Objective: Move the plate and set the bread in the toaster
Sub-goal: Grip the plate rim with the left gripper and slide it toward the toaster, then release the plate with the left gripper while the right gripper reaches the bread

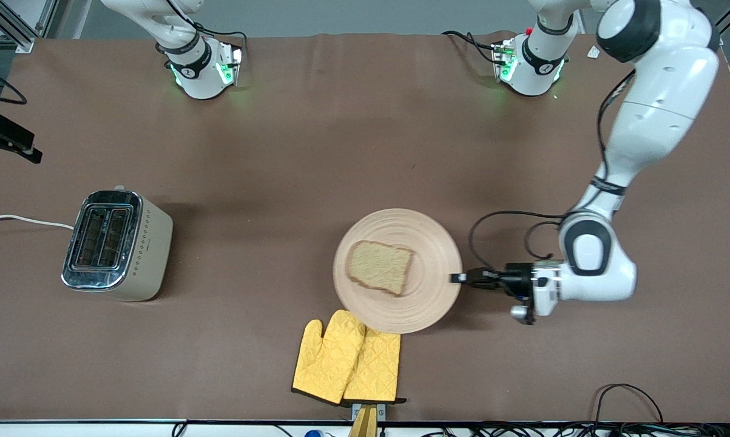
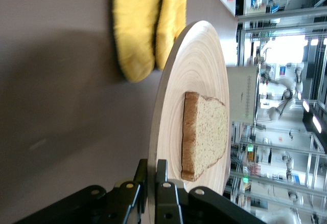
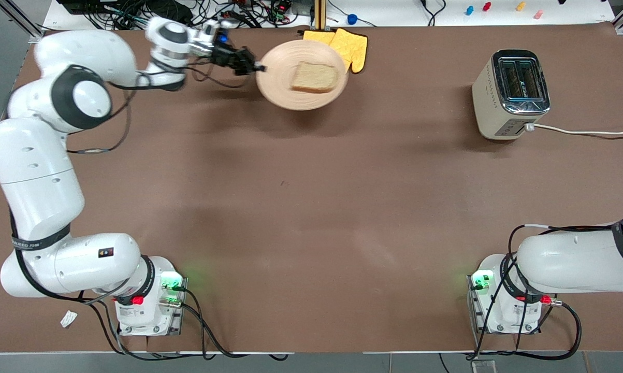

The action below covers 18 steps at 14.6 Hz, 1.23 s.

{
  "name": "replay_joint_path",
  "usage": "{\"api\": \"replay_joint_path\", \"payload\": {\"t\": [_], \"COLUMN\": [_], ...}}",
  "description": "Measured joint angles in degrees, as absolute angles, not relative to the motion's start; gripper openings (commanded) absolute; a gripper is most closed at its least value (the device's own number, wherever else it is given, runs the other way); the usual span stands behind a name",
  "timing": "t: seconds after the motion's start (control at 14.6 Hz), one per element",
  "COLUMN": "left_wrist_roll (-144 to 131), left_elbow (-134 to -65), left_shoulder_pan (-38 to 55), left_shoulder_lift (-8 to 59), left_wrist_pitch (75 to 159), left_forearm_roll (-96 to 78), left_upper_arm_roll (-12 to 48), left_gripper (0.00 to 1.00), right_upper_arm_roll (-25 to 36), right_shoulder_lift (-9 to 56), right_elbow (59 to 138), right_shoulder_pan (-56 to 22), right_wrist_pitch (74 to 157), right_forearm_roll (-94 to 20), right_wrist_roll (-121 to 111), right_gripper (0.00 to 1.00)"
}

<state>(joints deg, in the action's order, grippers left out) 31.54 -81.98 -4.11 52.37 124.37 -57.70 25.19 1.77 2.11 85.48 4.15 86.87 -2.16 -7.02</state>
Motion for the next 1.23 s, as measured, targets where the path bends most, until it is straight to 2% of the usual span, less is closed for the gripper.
{"api": "replay_joint_path", "payload": {"t": [0.14, 0.34, 0.55, 0.68, 0.75, 0.82, 0.96, 1.02, 1.09, 1.23], "left_wrist_roll": [31.4, 31.4, 31.4, 31.3, 31.3, 31.3, 31.3, 31.3, 31.3, 31.3], "left_elbow": [-82.1, -81.7, -81.0, -80.8, -80.8, -80.7, -80.4, -80.0, -79.6, -79.0], "left_shoulder_pan": [4.0, 15.4, 21.9, 23.2, 23.1, 22.9, 22.6, 22.5, 22.4, 21.9], "left_shoulder_lift": [52.8, 54.5, 56.2, 56.8, 56.9, 57.0, 57.0, 57.0, 57.0, 56.8], "left_wrist_pitch": [133.5, 144.0, 149.8, 151.2, 151.3, 151.3, 151.2, 151.1, 151.1, 151.2], "left_forearm_roll": [-65.3, -73.6, -77.6, -78.2, -78.5, -78.8, -78.9, -78.9, -78.9, -78.9], "left_upper_arm_roll": [25.2, 25.0, 24.9, 24.8, 24.7, 24.6, 24.4, 24.4, 24.4, 24.3], "left_gripper": [0.00, 0.00, 0.00, 0.10, 0.21, 0.23, 0.55, 0.96, 1.00, 1.00], "right_upper_arm_roll": [1.9, 1.8, 1.2, 1.2, 1.1, 1.1, 1.0, 1.0, 1.0, 1.0], "right_shoulder_lift": [5.0, 8.5, 12.0, 15.1, 16.7, 18.2, 20.6, 21.7, 22.7, 23.9], "right_elbow": [86.9, 92.2, 94.5, 94.9, 95.0, 95.0, 95.1, 95.2, 95.5, 96.5], "right_shoulder_pan": [6.1, 6.3, 3.9, 2.2, 1.2, -0.3, -3.5, -4.7, -5.5, -6.6], "right_wrist_pitch": [89.9, 99.5, 104.0, 107.0, 108.6, 109.8, 111.2, 112.3, 113.5, 115.8], "right_forearm_roll": [-5.6, -6.9, -7.0, -7.0, -7.1, -7.1, -7.1, -7.1, -7.1, -7.1], "right_wrist_roll": [-7.0, -5.6, -3.5, -2.4, -0.5, 2.3, 6.7, 8.3, 9.7, 11.9], "right_gripper": [1.00, 1.00, 1.00, 1.00, 1.00, 1.00, 1.00, 1.00, 1.00, 1.00]}}
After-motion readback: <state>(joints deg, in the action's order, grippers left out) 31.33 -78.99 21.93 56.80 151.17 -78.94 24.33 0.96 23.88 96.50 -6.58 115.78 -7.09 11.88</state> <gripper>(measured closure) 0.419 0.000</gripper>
